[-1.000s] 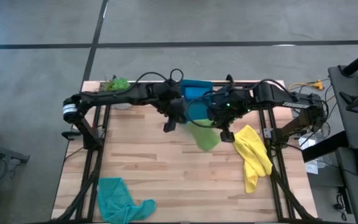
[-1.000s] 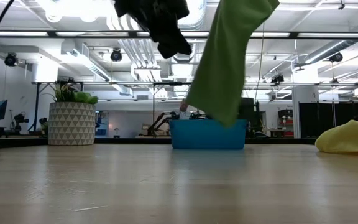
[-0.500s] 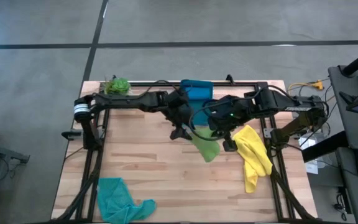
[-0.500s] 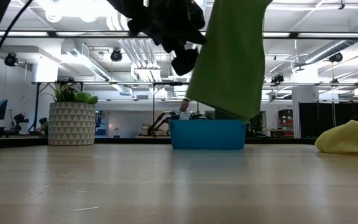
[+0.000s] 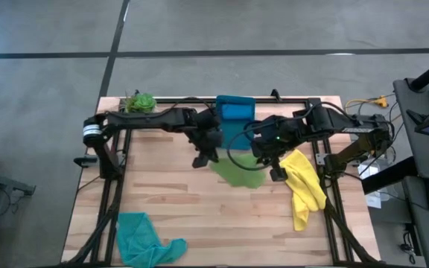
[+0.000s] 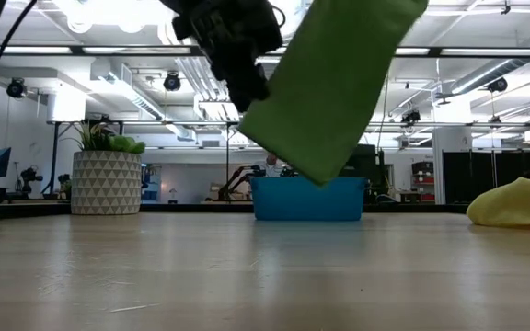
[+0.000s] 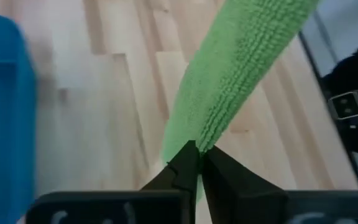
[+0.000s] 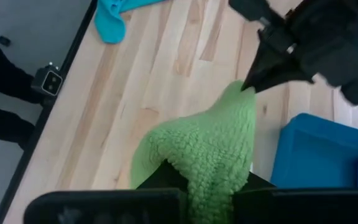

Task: Fold microfiber towels
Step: Fold the green microfiber cloth

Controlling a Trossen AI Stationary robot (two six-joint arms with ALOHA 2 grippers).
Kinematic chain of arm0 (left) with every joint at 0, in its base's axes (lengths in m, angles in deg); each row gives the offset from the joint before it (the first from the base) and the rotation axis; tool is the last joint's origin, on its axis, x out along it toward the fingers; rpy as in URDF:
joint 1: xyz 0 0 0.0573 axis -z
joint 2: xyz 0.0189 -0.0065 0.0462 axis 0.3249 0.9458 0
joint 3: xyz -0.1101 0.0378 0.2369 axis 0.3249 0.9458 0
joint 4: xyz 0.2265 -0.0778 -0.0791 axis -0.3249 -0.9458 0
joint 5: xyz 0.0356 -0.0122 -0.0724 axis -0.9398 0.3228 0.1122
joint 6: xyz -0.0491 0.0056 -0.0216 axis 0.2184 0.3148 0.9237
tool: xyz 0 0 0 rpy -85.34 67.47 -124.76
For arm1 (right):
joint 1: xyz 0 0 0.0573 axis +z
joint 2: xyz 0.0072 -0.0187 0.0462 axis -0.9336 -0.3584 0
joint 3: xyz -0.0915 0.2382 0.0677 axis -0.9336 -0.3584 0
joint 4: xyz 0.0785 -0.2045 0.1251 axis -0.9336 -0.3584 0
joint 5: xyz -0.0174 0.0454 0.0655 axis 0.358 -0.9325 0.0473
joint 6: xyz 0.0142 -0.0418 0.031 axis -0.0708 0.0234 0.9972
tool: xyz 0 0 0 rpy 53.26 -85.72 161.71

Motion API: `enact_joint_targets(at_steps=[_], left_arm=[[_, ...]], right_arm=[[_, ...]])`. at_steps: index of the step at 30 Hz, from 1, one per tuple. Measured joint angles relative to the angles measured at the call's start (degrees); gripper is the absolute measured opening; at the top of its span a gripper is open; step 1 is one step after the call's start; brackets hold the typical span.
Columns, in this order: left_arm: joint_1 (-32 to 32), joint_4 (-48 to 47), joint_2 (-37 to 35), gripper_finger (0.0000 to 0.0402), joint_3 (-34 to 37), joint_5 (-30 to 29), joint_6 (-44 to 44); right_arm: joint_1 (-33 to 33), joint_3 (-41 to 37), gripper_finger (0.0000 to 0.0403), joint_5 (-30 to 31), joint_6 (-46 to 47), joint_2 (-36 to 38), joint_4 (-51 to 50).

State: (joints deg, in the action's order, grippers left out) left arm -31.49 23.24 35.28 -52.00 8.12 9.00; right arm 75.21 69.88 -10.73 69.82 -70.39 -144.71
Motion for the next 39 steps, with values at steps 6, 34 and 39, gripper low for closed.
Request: enact_joint_targets(at_steps=[6, 34, 39], left_arm=[[-0.27, -5.38, -5.45, 0.0001, -0.01, -6.15, -0.92], [-0.99, -32.42, -12.73, 0.0, -16.19, -26.81, -7.14], [-0.52, -35.85, -10.41, 0.0, -16.86, -28.39, -4.1]], right_arm=[[-1.19, -0.26, 0.0009, 0.19, -0.14, 0.0, -3.87], [-3.01, -12.08, 0.0009, 12.42, 0.88, -0.09, -8.18], [-3.82, -14.8, 0.0009, 20.75, 8.0, -0.09, -4.89]])
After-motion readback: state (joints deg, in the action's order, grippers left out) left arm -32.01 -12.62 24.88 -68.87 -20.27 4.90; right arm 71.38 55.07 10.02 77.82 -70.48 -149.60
